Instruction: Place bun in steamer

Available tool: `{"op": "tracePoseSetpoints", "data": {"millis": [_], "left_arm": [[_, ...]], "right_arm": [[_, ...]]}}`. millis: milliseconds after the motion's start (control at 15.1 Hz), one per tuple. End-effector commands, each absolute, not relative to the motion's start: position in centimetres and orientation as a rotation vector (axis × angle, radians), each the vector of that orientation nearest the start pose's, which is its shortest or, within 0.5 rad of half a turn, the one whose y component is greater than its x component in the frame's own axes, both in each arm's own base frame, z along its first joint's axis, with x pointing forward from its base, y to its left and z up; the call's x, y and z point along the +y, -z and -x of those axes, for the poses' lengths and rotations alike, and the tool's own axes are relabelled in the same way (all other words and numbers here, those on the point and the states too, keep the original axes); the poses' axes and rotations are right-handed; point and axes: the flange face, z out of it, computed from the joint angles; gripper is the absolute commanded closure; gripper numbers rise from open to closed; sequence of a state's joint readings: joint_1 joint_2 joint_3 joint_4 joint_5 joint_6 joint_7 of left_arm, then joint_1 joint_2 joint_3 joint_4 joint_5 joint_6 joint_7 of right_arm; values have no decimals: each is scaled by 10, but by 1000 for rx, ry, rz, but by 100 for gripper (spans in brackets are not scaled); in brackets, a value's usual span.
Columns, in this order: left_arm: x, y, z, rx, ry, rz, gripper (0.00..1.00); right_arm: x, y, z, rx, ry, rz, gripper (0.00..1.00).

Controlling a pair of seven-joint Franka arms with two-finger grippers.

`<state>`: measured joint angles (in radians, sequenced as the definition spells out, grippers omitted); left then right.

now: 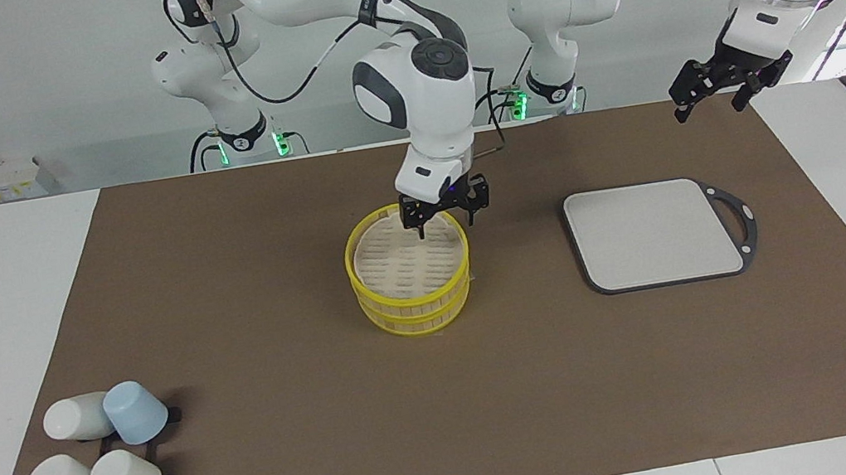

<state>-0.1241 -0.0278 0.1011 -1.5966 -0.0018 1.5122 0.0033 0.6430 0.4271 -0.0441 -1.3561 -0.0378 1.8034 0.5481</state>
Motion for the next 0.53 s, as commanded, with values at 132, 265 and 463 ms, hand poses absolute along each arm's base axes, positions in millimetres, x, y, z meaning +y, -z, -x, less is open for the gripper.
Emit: {"op": "tracePoseSetpoints", "data": {"millis": [132, 265, 463], "left_arm": [[-13, -629, -536, 64, -78, 3156, 0], [-14, -629, -536, 64, -73, 3158, 0], [-13, -632, -535, 62, -64, 3159, 0]], "right_arm": [[202, -556, -603, 80, -18, 3194, 0], [146, -578, -577, 107, -60, 3195, 0], [76, -577, -539, -14, -114, 3189, 0]]}}
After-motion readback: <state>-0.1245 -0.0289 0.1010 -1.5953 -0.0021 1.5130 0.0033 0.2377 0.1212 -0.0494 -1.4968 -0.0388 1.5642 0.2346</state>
